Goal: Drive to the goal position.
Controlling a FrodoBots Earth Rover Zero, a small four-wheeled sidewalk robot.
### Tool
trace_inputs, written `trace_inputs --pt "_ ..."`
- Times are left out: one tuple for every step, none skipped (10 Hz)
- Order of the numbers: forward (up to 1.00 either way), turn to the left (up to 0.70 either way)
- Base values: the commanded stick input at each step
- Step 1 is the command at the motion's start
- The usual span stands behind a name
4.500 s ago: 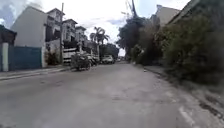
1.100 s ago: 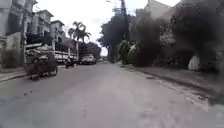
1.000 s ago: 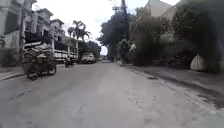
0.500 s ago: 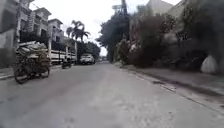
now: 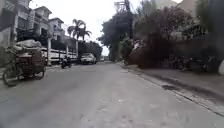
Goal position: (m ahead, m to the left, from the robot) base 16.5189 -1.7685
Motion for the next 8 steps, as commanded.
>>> trace_inputs --pt "1.00 0.02" --pt "1.00 0.02" --pt "1.00 0.02" --pt "1.00 -0.07" --pt "1.00 -0.38" --pt "1.00 -0.38" --pt "1.00 -0.26" --pt "1.00 0.02"
